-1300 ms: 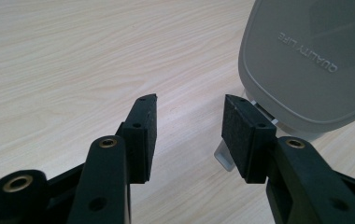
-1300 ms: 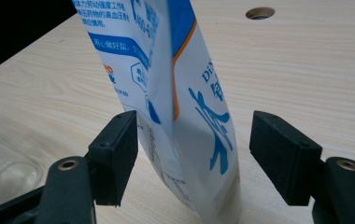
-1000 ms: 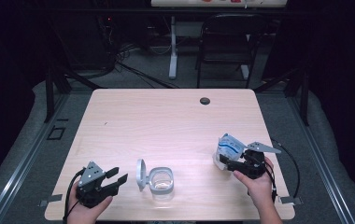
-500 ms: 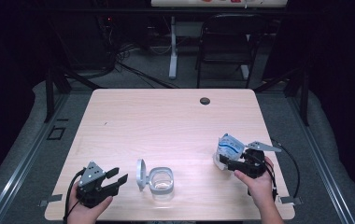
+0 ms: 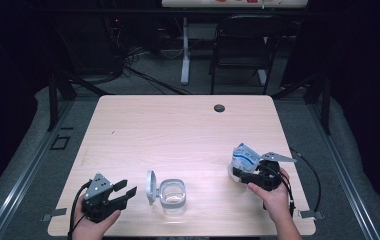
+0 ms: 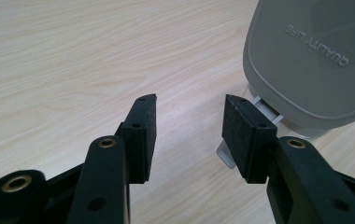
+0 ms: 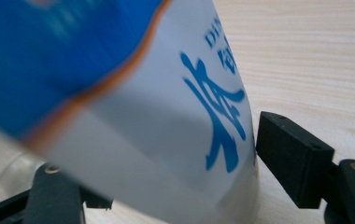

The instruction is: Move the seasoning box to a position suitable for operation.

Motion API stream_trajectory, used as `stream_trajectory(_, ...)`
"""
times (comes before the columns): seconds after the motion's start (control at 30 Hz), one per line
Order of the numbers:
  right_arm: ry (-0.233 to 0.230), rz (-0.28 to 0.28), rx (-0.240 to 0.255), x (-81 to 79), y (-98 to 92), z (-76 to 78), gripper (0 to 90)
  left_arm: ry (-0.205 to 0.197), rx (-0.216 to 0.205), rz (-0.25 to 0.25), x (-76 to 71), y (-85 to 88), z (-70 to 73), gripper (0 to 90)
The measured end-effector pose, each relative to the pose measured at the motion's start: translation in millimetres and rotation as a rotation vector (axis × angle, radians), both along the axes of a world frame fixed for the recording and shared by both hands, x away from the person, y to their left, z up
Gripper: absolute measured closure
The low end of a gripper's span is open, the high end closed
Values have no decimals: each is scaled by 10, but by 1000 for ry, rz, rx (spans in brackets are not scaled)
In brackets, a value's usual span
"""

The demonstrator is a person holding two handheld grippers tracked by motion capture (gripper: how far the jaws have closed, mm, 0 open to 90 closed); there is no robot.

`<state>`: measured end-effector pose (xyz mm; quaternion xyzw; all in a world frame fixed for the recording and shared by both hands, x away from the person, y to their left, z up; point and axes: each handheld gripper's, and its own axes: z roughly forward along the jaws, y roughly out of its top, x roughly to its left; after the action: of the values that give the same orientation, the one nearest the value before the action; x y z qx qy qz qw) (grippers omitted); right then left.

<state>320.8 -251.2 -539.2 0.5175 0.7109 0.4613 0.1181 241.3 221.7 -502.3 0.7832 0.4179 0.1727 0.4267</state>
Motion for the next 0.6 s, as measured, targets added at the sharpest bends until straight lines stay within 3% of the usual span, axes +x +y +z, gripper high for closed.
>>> stream_trajectory(0.07,2,-4,25,3,7,-42,267,0,-1,1,-1,1,1,558)
stream_trajectory(0.4,14,-6,-7,35,40,-121,266,2,-1,6,3,-4,-14,558)
stream_trajectory(0.47,22,-12,-32,38,48,-127,267,2,1,8,3,-5,-17,558)
stream_trajectory(0.6,17,-11,-16,47,55,-151,269,6,5,6,2,-5,-13,558)
